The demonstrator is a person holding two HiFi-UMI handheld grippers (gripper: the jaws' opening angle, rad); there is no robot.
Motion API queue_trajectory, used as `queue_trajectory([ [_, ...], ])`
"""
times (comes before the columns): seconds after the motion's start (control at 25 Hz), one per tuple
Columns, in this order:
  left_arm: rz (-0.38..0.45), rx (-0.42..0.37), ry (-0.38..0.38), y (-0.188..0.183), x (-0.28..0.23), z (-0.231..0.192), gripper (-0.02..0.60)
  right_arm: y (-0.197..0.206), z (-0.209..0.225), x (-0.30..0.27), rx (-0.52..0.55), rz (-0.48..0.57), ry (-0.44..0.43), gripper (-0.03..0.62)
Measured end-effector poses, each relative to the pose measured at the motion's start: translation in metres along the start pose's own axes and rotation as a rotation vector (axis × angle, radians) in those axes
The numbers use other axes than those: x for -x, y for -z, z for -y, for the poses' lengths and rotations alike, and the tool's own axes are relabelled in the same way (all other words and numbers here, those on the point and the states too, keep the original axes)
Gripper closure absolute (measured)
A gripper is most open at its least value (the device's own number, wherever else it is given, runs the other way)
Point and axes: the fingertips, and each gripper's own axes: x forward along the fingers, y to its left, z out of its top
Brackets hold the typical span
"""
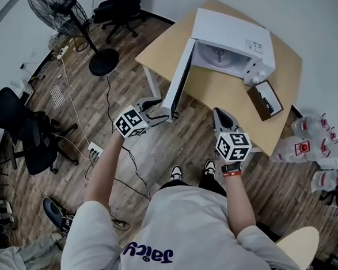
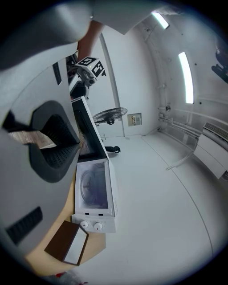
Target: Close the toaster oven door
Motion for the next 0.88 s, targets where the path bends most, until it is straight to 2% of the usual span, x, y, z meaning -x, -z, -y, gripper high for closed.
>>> queue_trajectory([
  [0.2,0.012,-0.018,0.013,-0.006,-0.005,-0.004,0.313,0.0,0.003,-0.001,-0.007,0.0,0.009,0.579],
  [0.28,0.01,-0.028,0.004,-0.007,-0.006,-0.006,0.377,-0.001,0.005,-0.002,-0.009,-0.001,0.01,0.579],
  [0.36,0.0,-0.05,0.014,-0.009,-0.008,-0.006,0.402,-0.001,0.007,-0.002,-0.011,-0.003,0.011,0.579],
  [0.52,-0.01,-0.074,0.045,-0.014,-0.015,0.0,0.416,-0.002,0.007,-0.002,-0.01,-0.004,0.011,0.579],
  [0.88,-0.017,-0.063,0.035,-0.019,-0.025,0.008,0.417,-0.007,0.016,0.003,-0.008,0.002,-0.006,0.579],
])
